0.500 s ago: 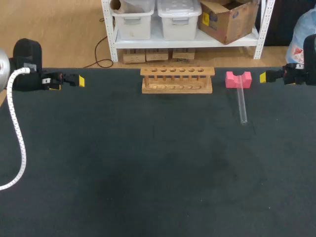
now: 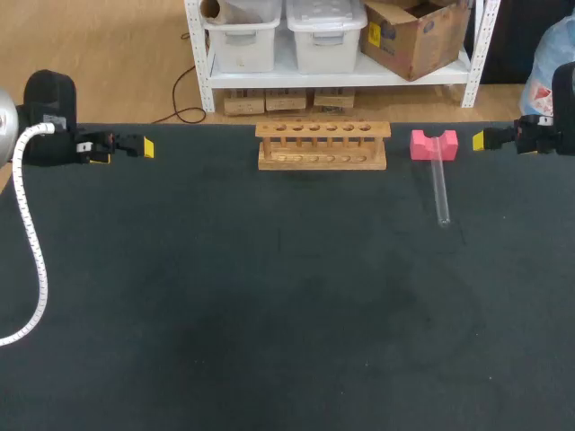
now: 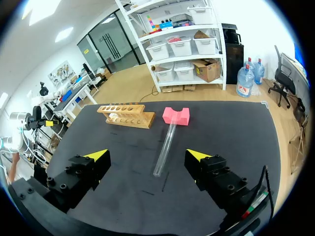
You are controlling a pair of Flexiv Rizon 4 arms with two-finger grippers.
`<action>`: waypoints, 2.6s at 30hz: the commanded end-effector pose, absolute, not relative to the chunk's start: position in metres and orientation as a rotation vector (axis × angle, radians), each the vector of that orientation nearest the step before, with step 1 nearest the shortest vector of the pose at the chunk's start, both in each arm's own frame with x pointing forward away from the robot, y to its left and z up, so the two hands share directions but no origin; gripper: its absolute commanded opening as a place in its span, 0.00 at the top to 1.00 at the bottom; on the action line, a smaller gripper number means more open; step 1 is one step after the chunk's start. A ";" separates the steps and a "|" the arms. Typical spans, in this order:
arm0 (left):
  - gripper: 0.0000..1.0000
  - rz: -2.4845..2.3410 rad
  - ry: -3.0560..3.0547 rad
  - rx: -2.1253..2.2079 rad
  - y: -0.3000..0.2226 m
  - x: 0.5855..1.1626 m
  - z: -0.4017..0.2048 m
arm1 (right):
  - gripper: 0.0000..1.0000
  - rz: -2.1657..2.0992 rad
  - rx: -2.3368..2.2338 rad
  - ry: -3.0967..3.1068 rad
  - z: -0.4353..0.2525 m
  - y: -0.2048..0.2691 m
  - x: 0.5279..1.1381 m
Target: Grasp the test tube, adjust it, and insert it.
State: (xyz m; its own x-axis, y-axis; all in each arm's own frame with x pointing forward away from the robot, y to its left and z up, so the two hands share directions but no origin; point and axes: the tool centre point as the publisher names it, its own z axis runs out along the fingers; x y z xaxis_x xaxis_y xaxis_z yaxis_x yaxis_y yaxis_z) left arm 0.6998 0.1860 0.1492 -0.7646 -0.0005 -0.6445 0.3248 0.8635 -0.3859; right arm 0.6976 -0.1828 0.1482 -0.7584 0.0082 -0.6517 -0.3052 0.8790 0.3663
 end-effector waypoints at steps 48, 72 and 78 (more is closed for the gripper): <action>0.00 -0.976 1.282 1.469 0.158 0.779 0.139 | 0.00 0.601 -0.213 2.368 0.149 -0.183 0.697; 0.00 -0.961 1.401 1.418 0.141 0.789 0.125 | 0.00 0.601 -0.213 2.368 0.149 -0.183 0.697; 0.00 -0.961 1.401 1.418 0.141 0.789 0.125 | 0.00 0.128 -0.194 2.333 0.144 -0.182 0.706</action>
